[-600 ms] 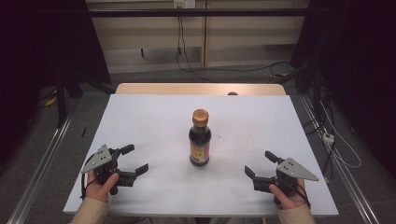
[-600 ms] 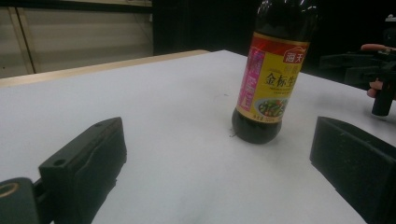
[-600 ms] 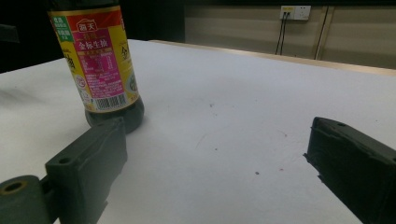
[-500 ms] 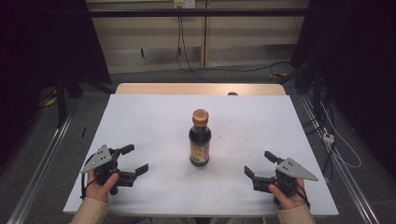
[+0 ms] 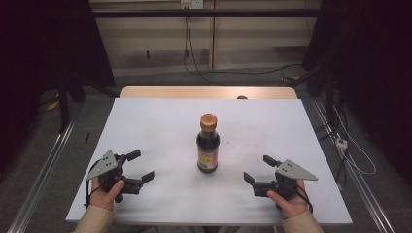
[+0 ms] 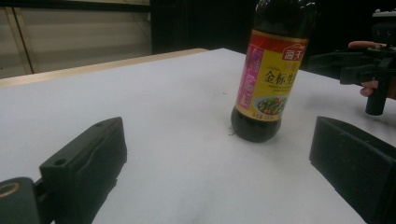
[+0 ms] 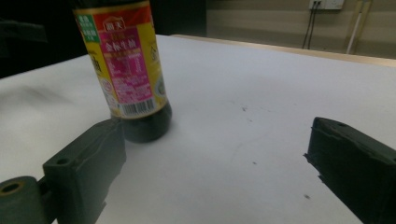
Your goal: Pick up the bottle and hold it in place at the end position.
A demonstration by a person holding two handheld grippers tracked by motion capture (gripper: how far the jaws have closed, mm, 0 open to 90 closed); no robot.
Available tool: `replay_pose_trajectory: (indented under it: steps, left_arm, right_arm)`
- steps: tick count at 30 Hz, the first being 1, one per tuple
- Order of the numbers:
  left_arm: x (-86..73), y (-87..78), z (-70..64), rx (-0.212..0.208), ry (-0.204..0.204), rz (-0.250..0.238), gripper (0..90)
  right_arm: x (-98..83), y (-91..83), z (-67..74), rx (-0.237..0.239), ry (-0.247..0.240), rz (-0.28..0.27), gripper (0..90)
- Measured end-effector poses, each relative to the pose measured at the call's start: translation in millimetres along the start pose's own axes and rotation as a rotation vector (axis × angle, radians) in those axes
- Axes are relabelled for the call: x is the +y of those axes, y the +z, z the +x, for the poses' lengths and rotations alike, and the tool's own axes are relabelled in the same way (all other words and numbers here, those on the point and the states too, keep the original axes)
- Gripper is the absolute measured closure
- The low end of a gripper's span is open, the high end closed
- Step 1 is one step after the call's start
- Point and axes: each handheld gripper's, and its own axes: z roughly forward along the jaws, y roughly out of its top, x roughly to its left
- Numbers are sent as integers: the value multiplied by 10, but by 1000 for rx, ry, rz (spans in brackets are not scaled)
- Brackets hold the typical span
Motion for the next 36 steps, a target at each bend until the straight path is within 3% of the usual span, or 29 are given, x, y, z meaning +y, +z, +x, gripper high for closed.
replay_pose_trajectory:
  steps: [2, 16, 36]
  left_arm:
    - [-1, 3, -1, -1, -3, -1, 37]
    - [-5, 11, -2, -2, -2, 4, 37]
    - [-9, 16, 6, -6, 3, 13, 37]
  right_arm:
    - [32, 75, 33, 29, 2, 4, 36]
    - [133, 380, 252, 72, -22, 33, 37]
    - [212, 633, 439, 159, -48, 54, 103]
